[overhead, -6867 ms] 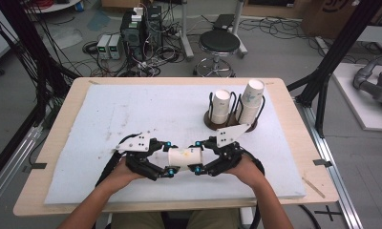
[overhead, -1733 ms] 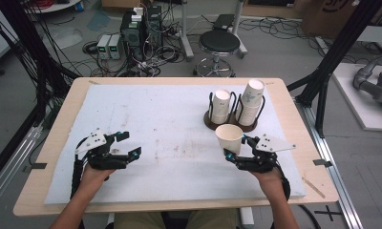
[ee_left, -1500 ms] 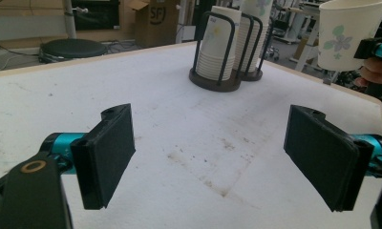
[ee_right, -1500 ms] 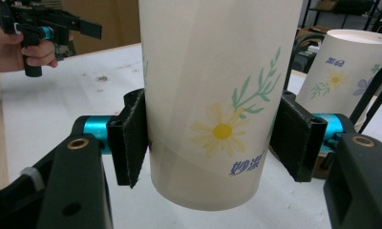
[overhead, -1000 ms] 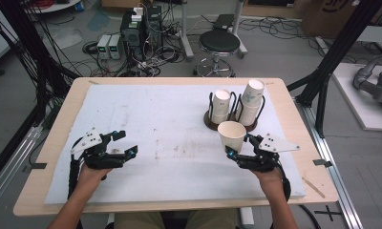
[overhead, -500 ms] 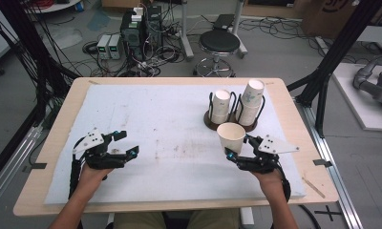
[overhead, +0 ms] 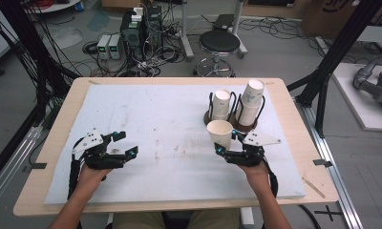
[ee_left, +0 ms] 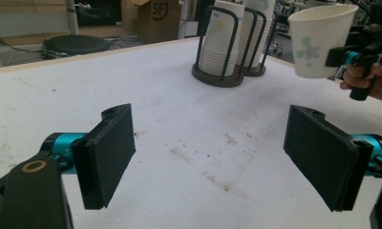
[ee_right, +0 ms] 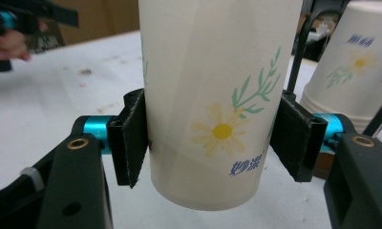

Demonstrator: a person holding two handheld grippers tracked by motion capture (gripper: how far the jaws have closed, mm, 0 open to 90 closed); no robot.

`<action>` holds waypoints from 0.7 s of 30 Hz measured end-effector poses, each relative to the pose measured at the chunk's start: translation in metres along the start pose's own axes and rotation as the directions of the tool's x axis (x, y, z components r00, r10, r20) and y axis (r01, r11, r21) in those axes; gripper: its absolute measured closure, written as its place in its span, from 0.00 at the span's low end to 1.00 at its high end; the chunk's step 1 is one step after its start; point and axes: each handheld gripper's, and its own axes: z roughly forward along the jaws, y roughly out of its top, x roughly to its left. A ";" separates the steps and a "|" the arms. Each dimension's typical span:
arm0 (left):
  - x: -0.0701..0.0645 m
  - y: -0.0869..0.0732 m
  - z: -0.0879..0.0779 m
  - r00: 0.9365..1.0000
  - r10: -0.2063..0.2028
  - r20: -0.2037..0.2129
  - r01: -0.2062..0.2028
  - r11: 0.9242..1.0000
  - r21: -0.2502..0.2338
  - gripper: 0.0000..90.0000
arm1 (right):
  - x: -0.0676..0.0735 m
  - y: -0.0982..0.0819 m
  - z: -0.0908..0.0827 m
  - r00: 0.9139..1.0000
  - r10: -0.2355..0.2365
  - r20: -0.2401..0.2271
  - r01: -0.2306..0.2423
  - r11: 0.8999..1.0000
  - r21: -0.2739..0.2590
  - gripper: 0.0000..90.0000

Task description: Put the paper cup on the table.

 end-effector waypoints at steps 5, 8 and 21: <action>0.001 0.000 0.000 1.000 -0.001 -0.004 0.001 1.000 0.001 0.20 | 0.003 0.001 0.032 1.000 -0.025 0.006 0.025 0.998 0.066 0.40; 0.002 -0.001 0.000 1.000 -0.003 -0.007 0.003 1.000 0.001 0.20 | 0.006 0.003 0.048 1.000 -0.022 -0.003 0.022 0.996 0.091 0.40; 0.002 -0.001 0.000 1.000 -0.002 -0.006 0.002 1.000 0.008 0.20 | 0.008 -0.003 0.081 1.000 0.028 0.013 -0.030 0.976 0.218 0.40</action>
